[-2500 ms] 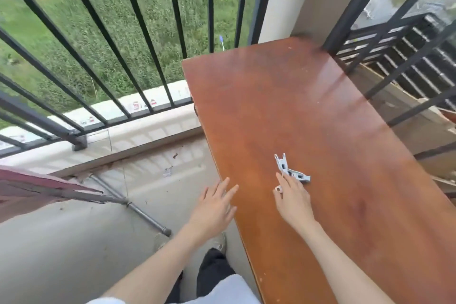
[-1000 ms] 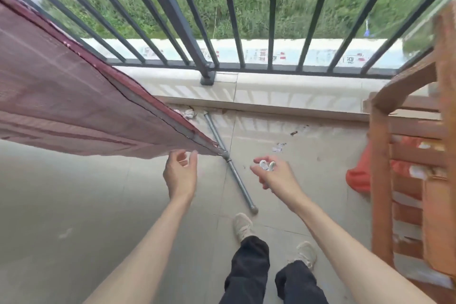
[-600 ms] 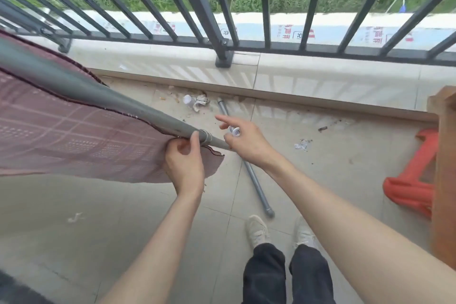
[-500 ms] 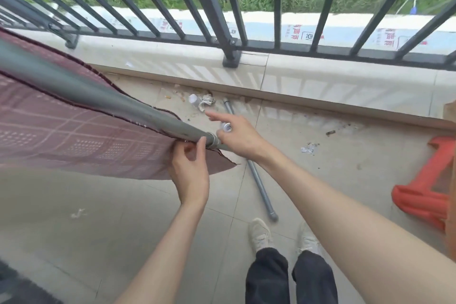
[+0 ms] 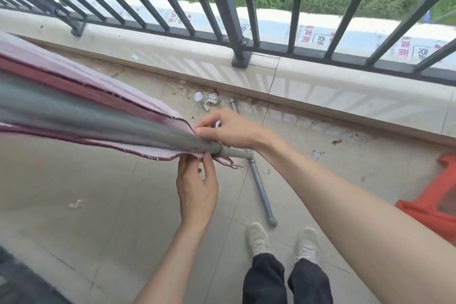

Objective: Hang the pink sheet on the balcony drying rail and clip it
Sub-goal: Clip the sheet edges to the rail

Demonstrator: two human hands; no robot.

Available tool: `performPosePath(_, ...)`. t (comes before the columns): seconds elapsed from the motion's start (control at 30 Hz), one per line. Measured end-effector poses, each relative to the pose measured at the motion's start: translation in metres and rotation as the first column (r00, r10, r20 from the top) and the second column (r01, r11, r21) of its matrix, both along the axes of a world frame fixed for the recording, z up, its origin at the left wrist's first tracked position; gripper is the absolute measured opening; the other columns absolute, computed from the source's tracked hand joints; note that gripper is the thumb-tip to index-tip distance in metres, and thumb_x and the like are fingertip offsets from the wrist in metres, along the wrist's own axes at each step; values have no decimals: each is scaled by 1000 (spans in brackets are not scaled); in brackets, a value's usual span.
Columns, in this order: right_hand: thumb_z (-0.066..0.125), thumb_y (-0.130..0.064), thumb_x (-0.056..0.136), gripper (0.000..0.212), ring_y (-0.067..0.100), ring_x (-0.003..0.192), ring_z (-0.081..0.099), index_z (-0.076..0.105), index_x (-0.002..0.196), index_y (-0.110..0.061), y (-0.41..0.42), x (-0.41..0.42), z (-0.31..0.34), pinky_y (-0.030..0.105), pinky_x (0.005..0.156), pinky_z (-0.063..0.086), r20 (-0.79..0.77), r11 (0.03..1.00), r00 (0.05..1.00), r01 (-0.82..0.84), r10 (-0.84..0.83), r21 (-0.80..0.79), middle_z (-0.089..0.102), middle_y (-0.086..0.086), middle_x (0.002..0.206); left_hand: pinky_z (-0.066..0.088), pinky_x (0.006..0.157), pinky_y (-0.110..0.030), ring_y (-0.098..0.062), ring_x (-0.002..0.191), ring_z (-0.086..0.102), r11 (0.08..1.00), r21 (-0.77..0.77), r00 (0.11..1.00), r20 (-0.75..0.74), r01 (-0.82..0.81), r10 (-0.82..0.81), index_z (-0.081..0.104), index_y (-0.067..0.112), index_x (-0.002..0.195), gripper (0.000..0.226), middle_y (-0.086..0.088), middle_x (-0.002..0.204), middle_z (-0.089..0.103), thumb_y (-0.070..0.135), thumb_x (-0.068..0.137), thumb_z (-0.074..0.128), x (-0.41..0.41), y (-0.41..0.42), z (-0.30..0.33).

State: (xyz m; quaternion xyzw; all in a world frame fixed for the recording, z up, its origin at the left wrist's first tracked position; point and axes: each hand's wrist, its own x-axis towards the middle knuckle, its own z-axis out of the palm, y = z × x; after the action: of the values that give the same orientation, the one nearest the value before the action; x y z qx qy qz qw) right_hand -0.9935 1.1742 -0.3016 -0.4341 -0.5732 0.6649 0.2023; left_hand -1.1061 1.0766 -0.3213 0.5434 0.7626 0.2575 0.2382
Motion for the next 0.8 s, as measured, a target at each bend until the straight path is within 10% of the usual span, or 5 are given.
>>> performPosePath(0.27, 58, -21, 89, 16, 14, 84, 56, 70, 81, -17, -22, 30, -13, 25, 73, 38, 150, 952, 966, 168, -211, 257, 69, -3, 81, 36, 69, -3, -23, 79, 58, 993, 61, 994, 53, -96, 93, 66, -3, 95, 30, -13, 95, 64, 19, 87, 47, 27, -6, 0)
performPosePath(0.6, 42, 11, 81, 39, 7, 94, 57, 72, 99, -6, -41, 22, -18, 10, 87, 43, -24, 998, 998, 51, -52, -33, 64, -2, 94, 51, 74, -15, -16, 85, 65, 983, 13, 942, 291, -181, 169, 54, 14, 100, 18, -2, 92, 66, 16, 83, 58, 25, -10, 5)
performPosePath(0.8, 36, 7, 86, 43, -3, 42, 47, 71, 104, -9, -51, 31, -11, 7, 36, 29, -37, 966, 994, 87, -99, -244, 59, 2, 91, 53, 82, -38, -17, 87, 68, 969, -7, 952, 185, -246, 243, 53, 25, 90, 20, 8, 87, 68, 44, 87, 50, 24, -10, 9)
